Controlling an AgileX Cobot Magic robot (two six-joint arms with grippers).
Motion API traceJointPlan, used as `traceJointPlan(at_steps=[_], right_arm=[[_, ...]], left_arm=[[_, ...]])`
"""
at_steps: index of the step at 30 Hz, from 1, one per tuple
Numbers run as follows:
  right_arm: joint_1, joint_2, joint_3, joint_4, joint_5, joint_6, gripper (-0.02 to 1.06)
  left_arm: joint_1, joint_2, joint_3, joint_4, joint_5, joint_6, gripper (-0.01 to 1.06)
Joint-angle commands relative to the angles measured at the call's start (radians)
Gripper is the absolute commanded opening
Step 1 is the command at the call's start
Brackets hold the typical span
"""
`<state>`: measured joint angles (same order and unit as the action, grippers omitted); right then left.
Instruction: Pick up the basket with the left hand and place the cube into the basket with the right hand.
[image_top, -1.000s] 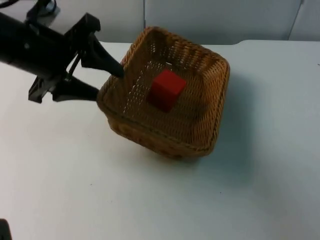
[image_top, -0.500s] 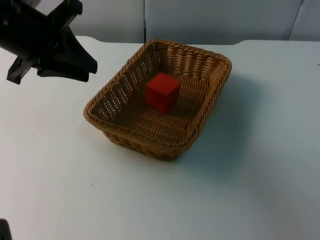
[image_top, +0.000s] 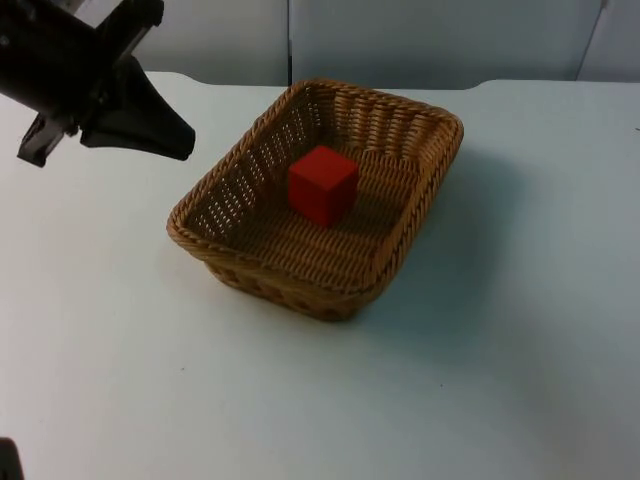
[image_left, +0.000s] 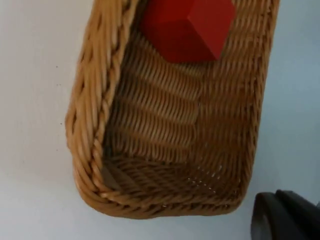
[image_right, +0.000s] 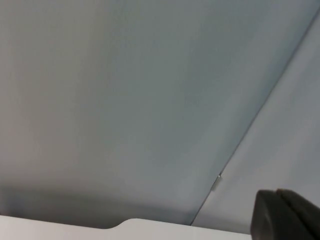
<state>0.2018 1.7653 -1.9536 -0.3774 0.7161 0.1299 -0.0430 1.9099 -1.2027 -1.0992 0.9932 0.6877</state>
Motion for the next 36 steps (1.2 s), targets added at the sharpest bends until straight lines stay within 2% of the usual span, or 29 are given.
traceJointPlan(at_steps=[1,6,9,10,11,13,14,15,16,17,18,19,20,21,24,25,29,30,34,35,36], right_arm=[[-0.004,-0.006,-0.004,-0.009,-0.012,0.002,0.0],[-0.004,-0.006,-0.004,-0.009,-0.012,0.002,0.0],[-0.004,-0.006,-0.004,-0.009,-0.02,0.002,0.0],[-0.004,-0.006,-0.004,-0.009,-0.02,0.002,0.0],[-0.004,-0.006,-0.004,-0.009,-0.02,0.004,0.0],[-0.004,-0.017,-0.004,-0.074,0.06,0.039,0.0],[-0.004,-0.017,-0.004,-0.074,0.06,0.039,0.0],[-0.012,-0.022,-0.004,-0.142,0.143,0.192,0.0],[-0.026,-0.031,-0.004,-0.27,0.247,0.422,0.0],[-0.031,-0.034,-0.004,-0.32,0.294,0.474,0.0],[-0.04,-0.048,-0.004,-0.417,0.398,0.595,0.0],[-0.04,-0.048,-0.004,-0.417,0.398,0.595,0.0],[-0.042,-0.079,0.001,-0.525,0.48,0.635,0.0],[-0.042,-0.106,0.014,-0.557,0.505,0.641,0.0],[-0.042,-0.256,0.122,-0.534,0.505,0.641,0.0],[-0.042,-0.256,0.122,-0.534,0.505,0.641,0.0],[-0.042,-0.555,0.414,-0.48,0.373,0.682,0.0],[-0.042,-0.555,0.414,-0.48,0.373,0.682,0.0],[-0.042,-0.887,0.76,-0.426,0.174,0.65,0.0],[-0.042,-0.887,0.76,-0.426,0.174,0.65,0.0],[-0.042,-0.956,0.828,-0.402,0.139,0.638,0.0]], left_arm=[[0.005,-0.058,-0.006,-0.003,0.009,0.014,0.0],[0.036,-0.259,-0.006,0.066,-0.058,0.004,0.0],[0.039,-0.472,-0.006,0.285,-0.098,-0.109,0.0],[0.039,-0.472,-0.006,0.285,-0.098,-0.109,0.0],[0.039,-0.524,-0.005,0.365,-0.103,-0.156,0.0],[0.039,-0.65,0.005,0.506,-0.121,-0.237,0.0],[0.039,-0.65,0.005,0.506,-0.121,-0.237,0.0],[0.039,-0.714,0.022,0.598,-0.146,-0.286,0.0],[0.039,-0.797,0.055,0.719,-0.161,-0.375,0.0],[0.039,-0.828,0.07,0.756,-0.161,-0.398,0.0],[0.039,-0.922,0.127,0.856,-0.161,-0.448,0.0],[0.039,-0.922,0.127,0.856,-0.161,-0.448,0.0],[0.039,-0.974,0.163,0.889,-0.161,-0.463,0.0],[0.039,-1.034,0.209,0.907,-0.162,-0.468,0.0],[0.039,-1.185,0.336,0.926,-0.166,-0.497,0.0],[0.039,-1.185,0.336,0.926,-0.166,-0.497,0.0],[0.039,-1.353,0.454,0.922,-0.138,-0.507,0.0],[0.039,-1.353,0.454,0.922,-0.138,-0.507,0.0],[0.039,-1.479,0.483,0.922,-0.062,-0.507,0.0],[0.039,-1.479,0.483,0.922,-0.062,-0.507,0.0],[0.039,-1.504,0.483,0.92,-0.044,-0.507,0.0]])
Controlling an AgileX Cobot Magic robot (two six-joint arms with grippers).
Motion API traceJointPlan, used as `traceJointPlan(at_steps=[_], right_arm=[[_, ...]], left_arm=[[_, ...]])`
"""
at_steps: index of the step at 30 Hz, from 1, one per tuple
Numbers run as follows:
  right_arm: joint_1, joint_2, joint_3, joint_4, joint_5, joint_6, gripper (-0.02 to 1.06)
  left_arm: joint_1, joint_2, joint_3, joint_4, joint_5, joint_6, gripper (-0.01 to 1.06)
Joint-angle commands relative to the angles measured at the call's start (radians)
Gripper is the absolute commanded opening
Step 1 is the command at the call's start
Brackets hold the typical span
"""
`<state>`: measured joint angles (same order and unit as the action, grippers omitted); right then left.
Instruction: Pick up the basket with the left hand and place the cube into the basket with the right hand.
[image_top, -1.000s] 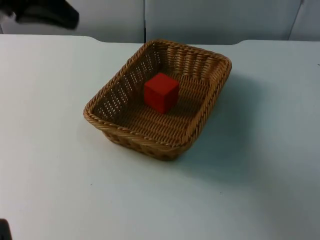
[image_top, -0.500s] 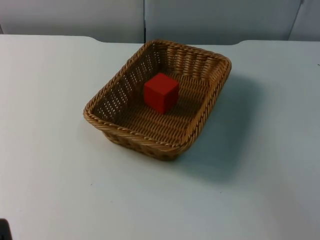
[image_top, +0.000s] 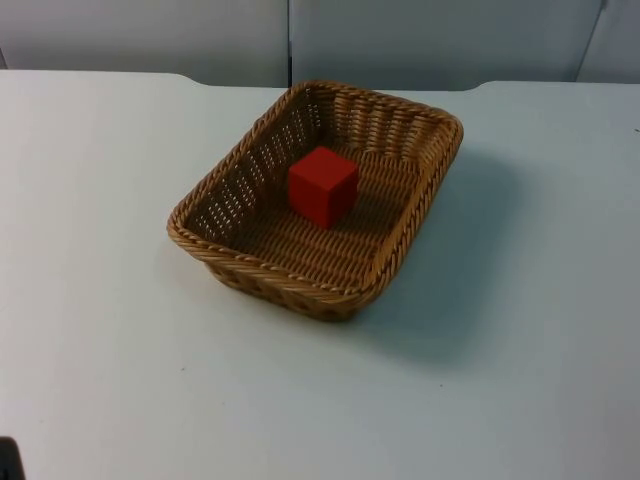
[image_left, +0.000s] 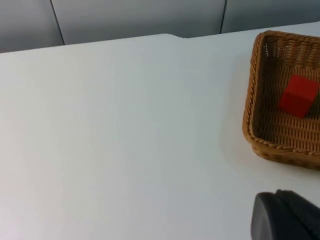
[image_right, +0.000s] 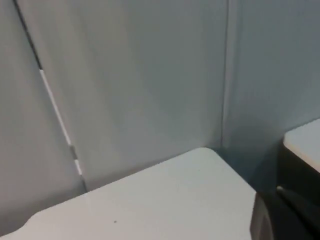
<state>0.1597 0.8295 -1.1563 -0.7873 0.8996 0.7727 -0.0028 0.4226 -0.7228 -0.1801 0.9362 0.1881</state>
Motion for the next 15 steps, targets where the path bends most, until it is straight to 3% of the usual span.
traceJointPlan(at_steps=[1,3,4,7,8,12,15], right_arm=[[0.001,-0.115,0.106,0.047,-0.082,-0.052,0.0],[0.001,-0.279,0.254,0.175,-0.142,-0.184,0.0],[0.001,-0.279,0.254,0.175,-0.142,-0.184,0.0],[0.001,-0.466,0.385,0.347,-0.089,-0.357,0.0],[0.001,-0.466,0.385,0.347,-0.089,-0.357,0.0],[0.001,-0.658,0.505,0.497,0.06,-0.434,0.0],[0.001,-0.735,0.547,0.538,0.108,-0.463,0.0]], left_arm=[[-0.001,-0.035,0.003,-0.01,0.029,-0.008,0.0],[-0.001,-0.091,0.003,-0.037,0.072,-0.008,0.0],[-0.001,-0.091,0.003,-0.037,0.072,-0.008,0.0],[-0.001,-0.169,0.003,-0.066,0.108,0.027,0.0],[-0.001,-0.169,0.003,-0.066,0.108,0.027,0.0],[-0.001,-0.307,0.003,-0.082,0.139,0.043,0.0],[-0.001,-0.354,0.003,-0.082,0.155,0.041,0.0]])
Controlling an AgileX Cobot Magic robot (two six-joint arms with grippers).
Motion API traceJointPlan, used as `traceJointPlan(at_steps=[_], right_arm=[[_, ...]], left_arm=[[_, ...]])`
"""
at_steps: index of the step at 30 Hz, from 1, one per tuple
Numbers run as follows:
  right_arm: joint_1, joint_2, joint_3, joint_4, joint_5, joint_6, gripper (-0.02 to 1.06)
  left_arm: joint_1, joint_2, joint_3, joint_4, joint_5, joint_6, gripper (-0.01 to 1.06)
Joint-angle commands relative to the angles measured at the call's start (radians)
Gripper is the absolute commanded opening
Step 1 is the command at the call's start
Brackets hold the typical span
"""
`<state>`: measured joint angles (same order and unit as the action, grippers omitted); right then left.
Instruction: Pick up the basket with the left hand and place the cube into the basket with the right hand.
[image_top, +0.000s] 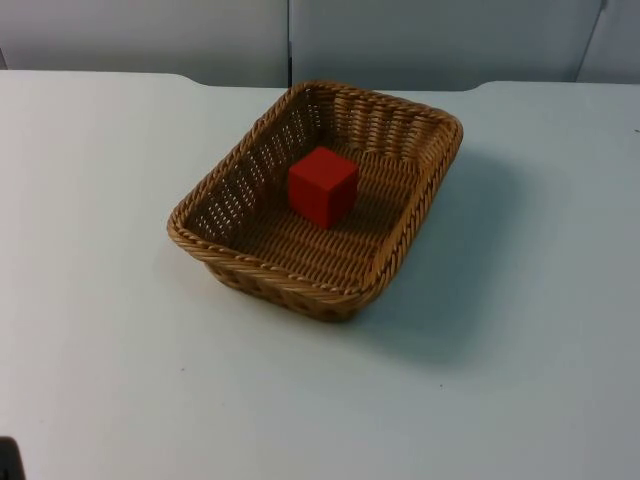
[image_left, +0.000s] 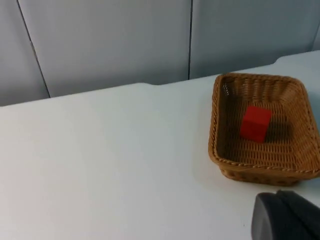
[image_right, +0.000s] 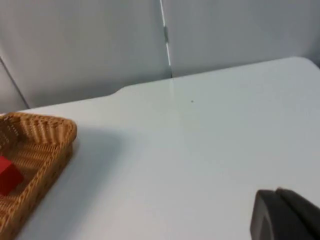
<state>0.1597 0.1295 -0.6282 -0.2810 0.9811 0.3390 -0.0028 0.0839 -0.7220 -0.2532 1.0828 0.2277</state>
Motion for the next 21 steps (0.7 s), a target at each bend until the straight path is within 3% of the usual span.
traceJointPlan(at_steps=[1,7,16,21], right_arm=[[0.001,-0.072,0.034,0.038,0.05,-0.029,0.0],[0.001,-0.13,0.071,0.059,0.163,-0.051,0.0],[0.001,-0.13,0.099,0.084,0.138,-0.104,0.0],[0.001,-0.13,0.102,0.064,0.125,-0.126,0.0]], left_arm=[[-0.001,-0.035,0.002,-0.009,0.024,0.0,0.0],[-0.001,-0.084,0.002,0.047,0.09,0.0,0.0],[-0.003,-0.084,0.137,0.015,0.096,0.0,0.0],[-0.003,-0.084,0.177,-0.002,0.039,0.006,0.0]])
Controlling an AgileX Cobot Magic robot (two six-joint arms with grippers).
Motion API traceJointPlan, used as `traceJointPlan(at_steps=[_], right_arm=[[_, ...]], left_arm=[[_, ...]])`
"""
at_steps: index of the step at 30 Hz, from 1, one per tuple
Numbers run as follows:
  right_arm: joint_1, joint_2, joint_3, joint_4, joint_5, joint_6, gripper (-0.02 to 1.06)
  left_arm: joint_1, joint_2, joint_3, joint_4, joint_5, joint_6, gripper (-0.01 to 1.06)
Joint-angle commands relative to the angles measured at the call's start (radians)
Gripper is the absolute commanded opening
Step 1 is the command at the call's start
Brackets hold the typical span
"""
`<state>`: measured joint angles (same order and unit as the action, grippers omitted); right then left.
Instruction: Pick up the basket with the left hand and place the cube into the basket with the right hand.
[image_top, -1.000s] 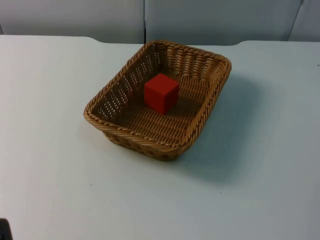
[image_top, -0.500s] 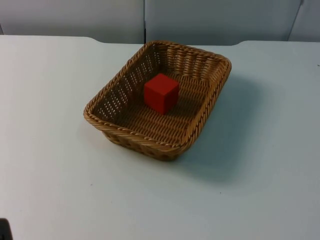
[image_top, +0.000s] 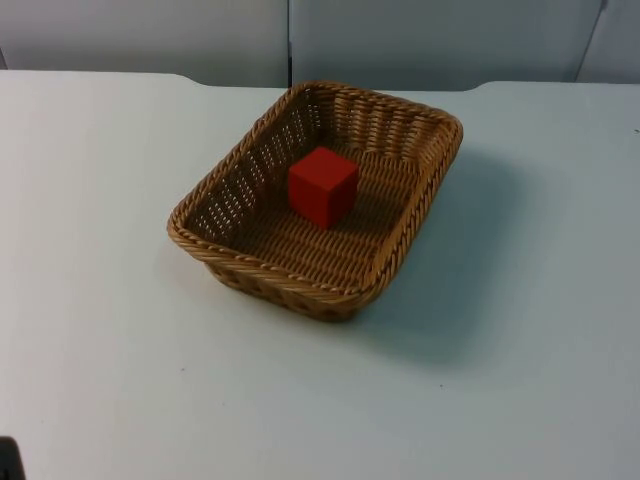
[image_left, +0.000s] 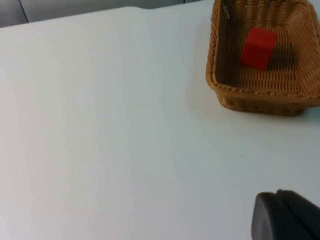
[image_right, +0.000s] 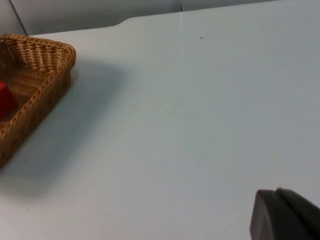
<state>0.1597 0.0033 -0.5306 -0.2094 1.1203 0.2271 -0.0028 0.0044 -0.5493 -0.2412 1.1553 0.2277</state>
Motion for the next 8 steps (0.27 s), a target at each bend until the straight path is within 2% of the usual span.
traceJointPlan(at_steps=[1,8], right_arm=[[0.001,-0.003,0.006,-0.015,-0.032,-0.026,0.0],[0.001,-0.003,0.018,-0.02,-0.035,-0.019,0.0]], left_arm=[[-0.003,-0.004,0.004,-0.01,-0.046,0.014,0.0],[-0.021,-0.004,0.03,0.051,-0.058,0.028,0.0]])
